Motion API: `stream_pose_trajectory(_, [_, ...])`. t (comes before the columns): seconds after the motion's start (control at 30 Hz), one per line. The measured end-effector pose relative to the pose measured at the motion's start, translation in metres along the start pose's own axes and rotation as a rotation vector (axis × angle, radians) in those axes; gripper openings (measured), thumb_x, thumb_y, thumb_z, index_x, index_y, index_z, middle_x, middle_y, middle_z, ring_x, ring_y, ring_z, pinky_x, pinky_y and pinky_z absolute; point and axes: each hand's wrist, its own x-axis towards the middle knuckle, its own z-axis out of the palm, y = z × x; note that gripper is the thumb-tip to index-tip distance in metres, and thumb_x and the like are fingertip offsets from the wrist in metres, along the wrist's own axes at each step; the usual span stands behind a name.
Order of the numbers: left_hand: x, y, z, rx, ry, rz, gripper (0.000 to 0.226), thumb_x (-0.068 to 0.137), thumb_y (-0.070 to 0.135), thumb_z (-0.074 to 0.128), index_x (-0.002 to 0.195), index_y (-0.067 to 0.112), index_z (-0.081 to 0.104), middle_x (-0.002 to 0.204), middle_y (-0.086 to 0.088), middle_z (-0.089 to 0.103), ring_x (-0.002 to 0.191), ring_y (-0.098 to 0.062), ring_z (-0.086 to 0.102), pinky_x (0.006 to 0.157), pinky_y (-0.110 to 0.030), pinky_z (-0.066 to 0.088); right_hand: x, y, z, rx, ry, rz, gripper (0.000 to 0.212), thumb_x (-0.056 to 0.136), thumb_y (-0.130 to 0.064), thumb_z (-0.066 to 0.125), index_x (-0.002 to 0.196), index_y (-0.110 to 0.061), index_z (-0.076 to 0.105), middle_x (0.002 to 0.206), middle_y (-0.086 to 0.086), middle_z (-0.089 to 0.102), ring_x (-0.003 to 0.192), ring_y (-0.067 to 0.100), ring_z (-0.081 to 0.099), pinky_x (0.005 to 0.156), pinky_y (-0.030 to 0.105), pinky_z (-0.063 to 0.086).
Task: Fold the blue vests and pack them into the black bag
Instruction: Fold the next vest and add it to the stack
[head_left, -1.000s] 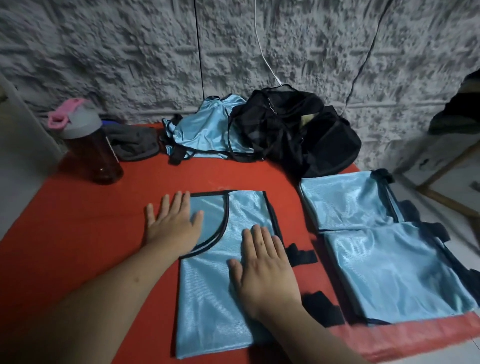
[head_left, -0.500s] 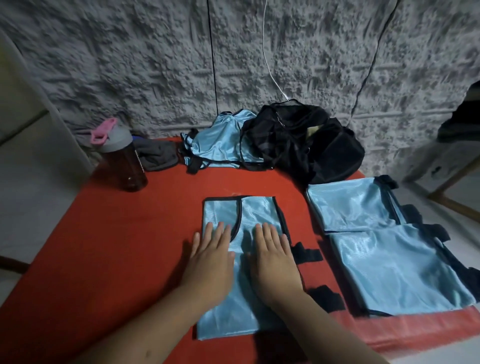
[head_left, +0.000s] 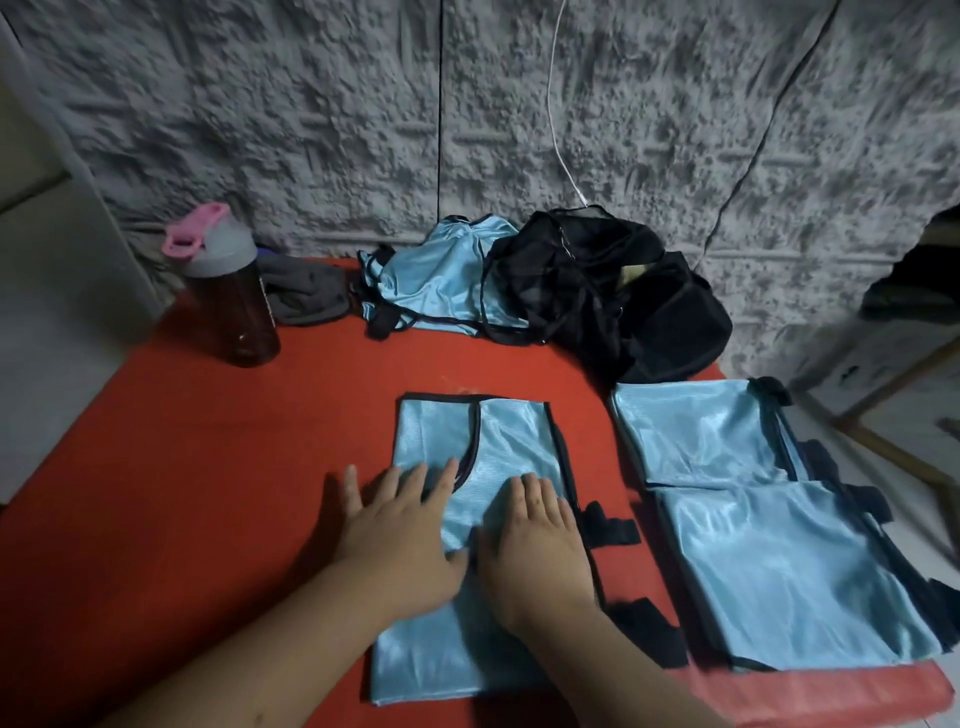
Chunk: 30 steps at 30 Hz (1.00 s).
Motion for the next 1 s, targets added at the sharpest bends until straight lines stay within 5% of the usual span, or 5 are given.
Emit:
stream_pose_trajectory(0.13, [0.035,0.008,-0.028,-0.099,0.09,0.136,0.079,0.093,0.036,0.045,0.161,0.025,0.007,0.168,0.003,0.01,0.155,-0.019,0.001,0.125,-0.047,-0.005,0.045,-0.003,-0.03,0.057,0.139,-0.128,0.081,0.095,-0.042,0.043,0.161,-0.005,0.014,0.168,0.012,0.017,0.156,0.025,0.009,0.127,0.038,0.007])
stream_pose_trajectory(0.27, [0.078,0.021,-0.018,-0.174,0.077,0.231,0.077,0.092,0.013,0.039,0.162,0.019,0.006,0.169,0.006,-0.005,0.154,-0.016,-0.015,0.126,-0.046,-0.005,0.083,0.008,-0.045,0.128,0.099,-0.135,0.071,0.1,-0.019,0.041,0.163,-0.015,0.008,0.17,0.006,0.005,0.157,0.024,-0.003,0.127,0.04,0.002])
stream_pose_trajectory(0.5, [0.098,0.019,0.019,-0.06,0.094,0.151,0.06,0.104,0.042,0.015,0.158,0.04,-0.012,0.166,0.017,-0.016,0.154,-0.011,-0.016,0.124,-0.048,-0.008,0.086,0.026,-0.009,-0.01,0.034,-0.024,0.066,0.105,-0.048,0.014,0.163,-0.021,-0.002,0.17,-0.006,-0.009,0.154,0.012,-0.019,0.126,0.044,-0.008])
stream_pose_trajectory(0.8, [0.101,0.008,0.015,-0.079,0.052,-0.056,0.084,0.084,0.085,0.011,0.157,0.047,-0.008,0.167,0.014,-0.016,0.153,-0.016,-0.02,0.122,-0.053,-0.012,0.087,0.036,-0.011,0.025,-0.001,0.075,0.071,0.102,-0.06,0.014,0.162,-0.028,-0.003,0.17,-0.011,-0.012,0.156,0.022,-0.017,0.126,0.049,-0.005])
stream_pose_trajectory(1.0, [0.087,0.011,-0.001,-0.05,0.124,-0.019,0.068,0.101,0.062,0.013,0.161,0.033,-0.002,0.169,0.003,-0.007,0.154,-0.025,-0.016,0.121,-0.056,-0.014,0.074,0.019,-0.034,-0.078,0.118,-0.002,0.068,0.1,-0.037,0.013,0.163,-0.017,-0.003,0.171,0.002,-0.007,0.156,0.025,-0.016,0.123,0.054,-0.009])
